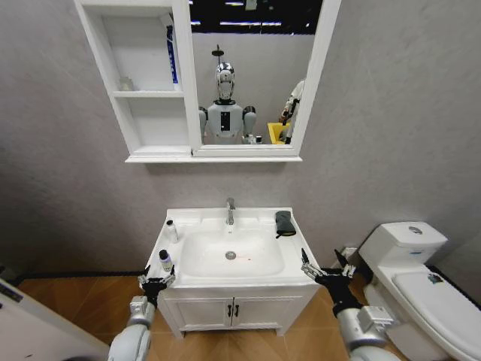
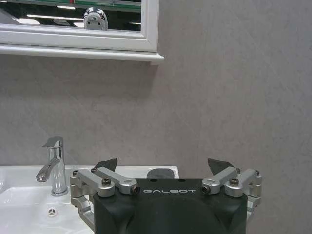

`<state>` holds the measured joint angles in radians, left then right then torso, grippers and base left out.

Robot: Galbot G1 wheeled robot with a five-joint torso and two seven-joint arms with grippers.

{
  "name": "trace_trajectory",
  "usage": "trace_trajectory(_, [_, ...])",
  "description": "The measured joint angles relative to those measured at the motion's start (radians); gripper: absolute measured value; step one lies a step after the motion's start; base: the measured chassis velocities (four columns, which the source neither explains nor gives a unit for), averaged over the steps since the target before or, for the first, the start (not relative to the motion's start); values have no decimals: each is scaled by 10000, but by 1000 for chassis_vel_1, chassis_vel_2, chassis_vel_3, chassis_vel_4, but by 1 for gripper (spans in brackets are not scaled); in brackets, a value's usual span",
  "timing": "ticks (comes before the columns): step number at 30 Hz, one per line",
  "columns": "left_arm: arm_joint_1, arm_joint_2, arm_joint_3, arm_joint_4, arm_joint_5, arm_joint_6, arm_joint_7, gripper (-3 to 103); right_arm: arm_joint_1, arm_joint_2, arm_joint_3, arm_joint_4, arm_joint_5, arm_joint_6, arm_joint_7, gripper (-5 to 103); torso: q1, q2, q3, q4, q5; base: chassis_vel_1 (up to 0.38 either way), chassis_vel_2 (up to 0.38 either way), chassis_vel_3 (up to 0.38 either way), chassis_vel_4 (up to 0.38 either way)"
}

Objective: Move facial cleanser and shampoo from washbasin to cabinet, then wipe washbasin with towel.

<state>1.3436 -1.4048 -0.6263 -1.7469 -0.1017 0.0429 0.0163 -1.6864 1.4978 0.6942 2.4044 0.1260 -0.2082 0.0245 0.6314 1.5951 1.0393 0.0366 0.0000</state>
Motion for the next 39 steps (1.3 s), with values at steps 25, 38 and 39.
trace_trajectory(25, [-897, 162, 520, 400, -24, 852, -582, 86, 38, 9, -20, -199, -33, 138, 30, 100, 0, 0, 0, 0, 0, 0, 0, 0, 0])
trace_trajectory(38, [-803, 153, 417, 261, -63, 937, -581, 43, 161, 17, -98, -331, -95, 165, 39, 100, -1, 0, 0, 0, 0, 0, 0, 0, 0])
trace_trajectory(39, [-722, 162, 412, 96, -70, 993, -606, 43, 169, 26, -103, -340, -101, 164, 41, 100, 0, 0, 0, 0, -2, 0, 0, 0, 0])
